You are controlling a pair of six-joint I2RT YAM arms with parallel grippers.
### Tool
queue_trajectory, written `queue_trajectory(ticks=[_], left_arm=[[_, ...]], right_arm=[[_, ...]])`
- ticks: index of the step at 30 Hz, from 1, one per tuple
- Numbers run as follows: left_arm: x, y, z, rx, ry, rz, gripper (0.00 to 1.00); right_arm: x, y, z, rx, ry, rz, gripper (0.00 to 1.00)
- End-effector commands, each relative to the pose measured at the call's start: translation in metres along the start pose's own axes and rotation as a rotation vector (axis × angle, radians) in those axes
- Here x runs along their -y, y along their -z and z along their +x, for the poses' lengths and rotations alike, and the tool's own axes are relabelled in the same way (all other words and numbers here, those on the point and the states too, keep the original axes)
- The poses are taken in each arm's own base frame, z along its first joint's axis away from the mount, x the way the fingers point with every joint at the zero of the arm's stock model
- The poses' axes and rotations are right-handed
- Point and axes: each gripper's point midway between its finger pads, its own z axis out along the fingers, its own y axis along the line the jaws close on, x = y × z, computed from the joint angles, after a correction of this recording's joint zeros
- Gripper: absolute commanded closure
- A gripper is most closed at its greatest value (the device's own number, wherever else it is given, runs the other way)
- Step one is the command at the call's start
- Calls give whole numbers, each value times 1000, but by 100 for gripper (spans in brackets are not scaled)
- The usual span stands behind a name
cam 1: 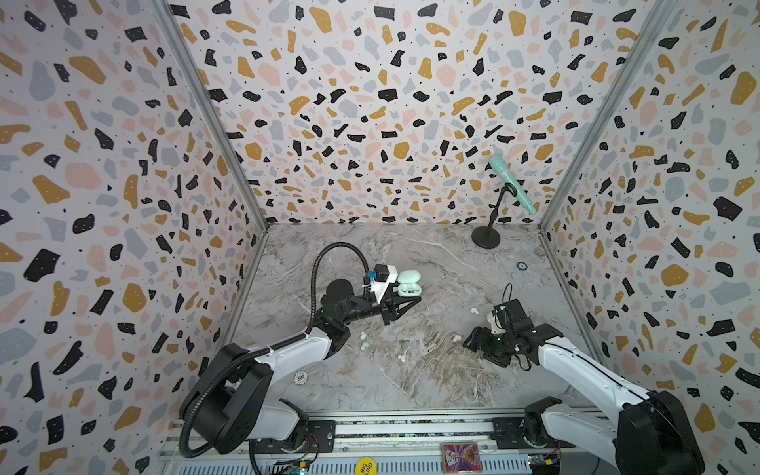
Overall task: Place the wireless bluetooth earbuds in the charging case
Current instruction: 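Move the right gripper down toward the mint-green earbud on the table, then align the open right gripper over the mint-green earbud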
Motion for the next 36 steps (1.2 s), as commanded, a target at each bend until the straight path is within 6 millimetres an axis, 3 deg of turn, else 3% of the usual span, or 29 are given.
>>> queue_trajectory(ticks=[1,8,12,19,27,36], left_arm=[[1,3,-11,41,-49,0,59],[1,3,-12,43,-49,1,59],[1,3,-12,44,-47,-1,59],[2,3,-13,43,-51,-2,59],[1,3,-12,41,-51,-4,59],[2,4,-12,39,-50,-5,59]], right_arm=[[4,7,-15,33,62,47,28],[-3,-4,-26,17,121,14,29],[-5,-14,-25,-14,151,-2,42],[-8,-22,-19,-41,174,-39,51],[-33,-22,-2,-82,219,-95,52],[-63,-19,36,-173,225,-135,53]])
